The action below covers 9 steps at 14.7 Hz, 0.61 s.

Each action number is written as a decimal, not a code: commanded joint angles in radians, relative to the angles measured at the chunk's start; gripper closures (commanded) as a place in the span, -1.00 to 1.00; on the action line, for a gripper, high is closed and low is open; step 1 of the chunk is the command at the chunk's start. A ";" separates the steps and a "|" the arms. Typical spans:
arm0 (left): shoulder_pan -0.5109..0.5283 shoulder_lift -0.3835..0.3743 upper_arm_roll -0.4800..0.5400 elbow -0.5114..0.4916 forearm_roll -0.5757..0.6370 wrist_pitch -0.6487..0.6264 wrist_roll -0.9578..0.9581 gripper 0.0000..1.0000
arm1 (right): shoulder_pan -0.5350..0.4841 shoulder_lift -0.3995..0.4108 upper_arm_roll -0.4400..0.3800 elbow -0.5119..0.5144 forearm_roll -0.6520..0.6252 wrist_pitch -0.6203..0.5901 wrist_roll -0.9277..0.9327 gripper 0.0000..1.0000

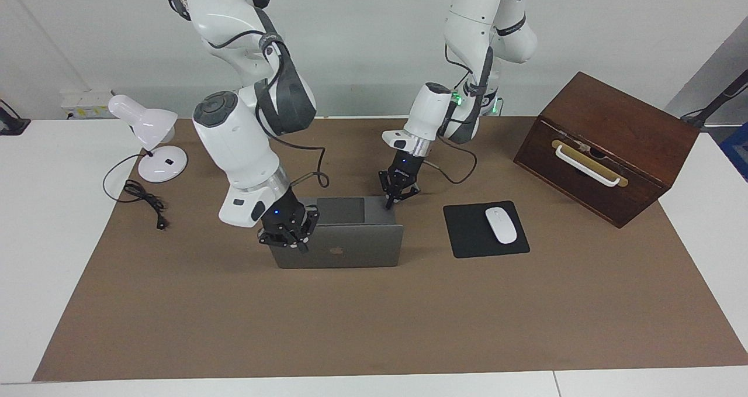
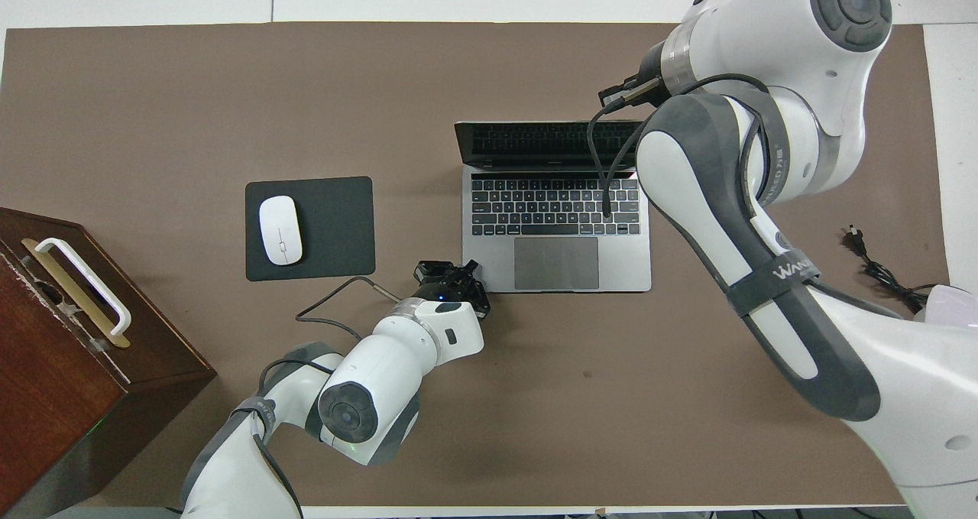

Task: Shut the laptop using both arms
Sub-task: 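Push the laptop lid down toward the keyboard with the right gripper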

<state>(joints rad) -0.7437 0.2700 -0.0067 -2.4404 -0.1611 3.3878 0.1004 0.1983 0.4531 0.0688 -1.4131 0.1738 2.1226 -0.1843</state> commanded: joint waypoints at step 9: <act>-0.009 0.044 0.019 -0.034 -0.017 0.041 0.114 1.00 | -0.002 -0.017 0.006 -0.046 0.030 -0.061 0.017 1.00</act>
<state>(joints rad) -0.7445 0.2735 -0.0067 -2.4454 -0.1611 3.4063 0.1754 0.1984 0.4542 0.0697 -1.4313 0.1765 2.0870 -0.1830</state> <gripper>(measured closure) 0.991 0.991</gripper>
